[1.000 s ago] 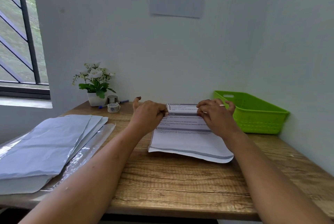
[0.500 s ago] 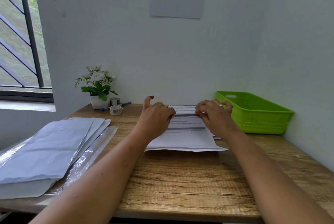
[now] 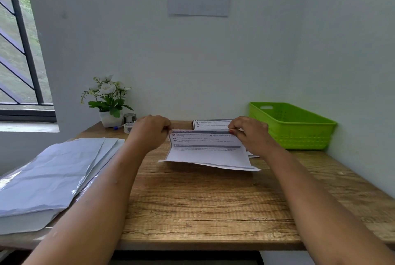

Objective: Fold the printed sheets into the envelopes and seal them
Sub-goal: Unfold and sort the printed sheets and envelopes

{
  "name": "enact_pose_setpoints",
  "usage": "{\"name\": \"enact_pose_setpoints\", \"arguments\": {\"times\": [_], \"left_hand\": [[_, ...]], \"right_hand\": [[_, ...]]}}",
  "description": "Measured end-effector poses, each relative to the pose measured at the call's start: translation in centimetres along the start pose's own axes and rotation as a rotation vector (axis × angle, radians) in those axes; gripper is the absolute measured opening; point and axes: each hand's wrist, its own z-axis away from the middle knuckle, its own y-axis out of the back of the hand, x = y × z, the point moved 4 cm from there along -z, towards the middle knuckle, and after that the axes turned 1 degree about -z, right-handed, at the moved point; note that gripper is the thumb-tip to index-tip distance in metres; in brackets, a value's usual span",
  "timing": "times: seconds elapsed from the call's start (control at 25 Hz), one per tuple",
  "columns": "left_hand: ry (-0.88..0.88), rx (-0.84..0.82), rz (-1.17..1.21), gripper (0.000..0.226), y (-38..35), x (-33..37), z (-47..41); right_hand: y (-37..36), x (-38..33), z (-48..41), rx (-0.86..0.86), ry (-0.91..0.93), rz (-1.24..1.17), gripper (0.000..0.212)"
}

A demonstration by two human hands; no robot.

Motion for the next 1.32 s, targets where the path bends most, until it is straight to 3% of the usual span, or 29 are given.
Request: {"name": "enact_pose_setpoints", "arguments": {"times": [0.16, 0.28, 0.4, 0.48, 0.56, 0.8, 1.0, 1.12, 1.2, 1.32], "left_hand": [[0.240, 0.006, -0.099, 0.015, 0.2, -2.0, 0.5], [0.136, 0.030, 0.159, 0.028, -0.5, -0.1, 0.3], [-0.111, -0.282, 0.281, 0.046, -3.3, 3.6, 0.5], [-0.146, -0.478, 0.191, 0.054, -5.0, 4.3, 0.9], [-0.139, -0.571, 0.128, 0.050, -6.1, 3.9, 1.0], [-0.090, -0.664, 0.072, 0.045, -7.5, 3.1, 1.0], [-0.100, -0.666, 0.005, 0.050, -7.0, 3.3, 1.2], [-0.060, -0.698, 0.024, 0.070, -7.4, 3.2, 1.4], [-0.028, -0.680, 0.055, 0.082, -7.7, 2.9, 1.3], [-0.077, -0.638, 0.015, 0.055, -7.7, 2.9, 1.2]], "right_hand": [[-0.5, -0.3, 0.0, -0.025, 0.017, -0.038, 0.013], [-0.9, -0.7, -0.1, -0.050, 0.044, -0.039, 0.010], [-1.2, -0.8, 0.0, -0.102, 0.053, -0.084, 0.009], [-1.4, -0.6, 0.1, -0.143, 0.047, -0.093, 0.005], [-1.5, -0.5, 0.3, -0.185, 0.017, -0.109, 0.004], [-1.5, 0.5, 0.9, -0.322, -0.078, -0.027, 0.012], [-0.7, 1.1, 1.1, -0.322, -0.145, 0.016, 0.014], [-0.6, 1.9, 1.0, -0.348, -0.209, 0.035, 0.017], [-0.6, 1.8, 1.0, -0.348, -0.245, -0.090, 0.026], [-0.6, 1.0, 1.2, -0.341, -0.316, -0.263, 0.035]]}}
